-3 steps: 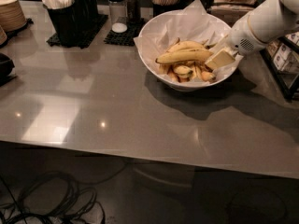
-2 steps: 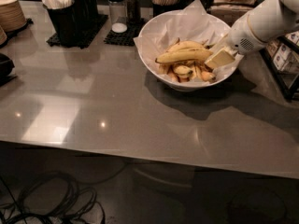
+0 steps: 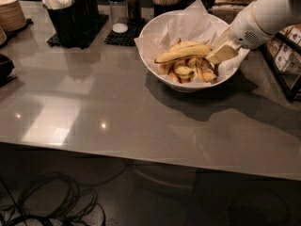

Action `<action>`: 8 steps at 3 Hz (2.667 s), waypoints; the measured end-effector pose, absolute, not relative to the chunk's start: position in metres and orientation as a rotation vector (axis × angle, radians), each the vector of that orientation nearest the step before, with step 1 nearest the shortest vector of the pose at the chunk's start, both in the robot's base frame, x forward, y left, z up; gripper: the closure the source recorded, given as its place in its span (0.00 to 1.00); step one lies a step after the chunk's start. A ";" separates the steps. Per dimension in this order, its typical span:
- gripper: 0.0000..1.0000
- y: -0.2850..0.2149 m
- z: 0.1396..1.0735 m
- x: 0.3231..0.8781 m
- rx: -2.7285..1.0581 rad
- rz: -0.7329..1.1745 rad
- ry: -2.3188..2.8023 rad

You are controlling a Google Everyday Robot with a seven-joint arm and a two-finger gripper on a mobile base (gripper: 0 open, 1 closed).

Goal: Pick banana from white bowl

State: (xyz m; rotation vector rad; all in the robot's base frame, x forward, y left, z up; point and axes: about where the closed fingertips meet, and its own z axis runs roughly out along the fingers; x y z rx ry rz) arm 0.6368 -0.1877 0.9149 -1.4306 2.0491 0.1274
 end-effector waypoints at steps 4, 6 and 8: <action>1.00 -0.208 0.975 0.561 -1.484 0.362 1.970; 1.00 -0.231 0.984 0.524 -1.425 0.474 1.962; 1.00 -0.251 0.990 0.492 -1.353 0.520 1.979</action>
Offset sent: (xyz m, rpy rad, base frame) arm -0.0579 -0.0117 0.0623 0.1042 0.0534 0.1524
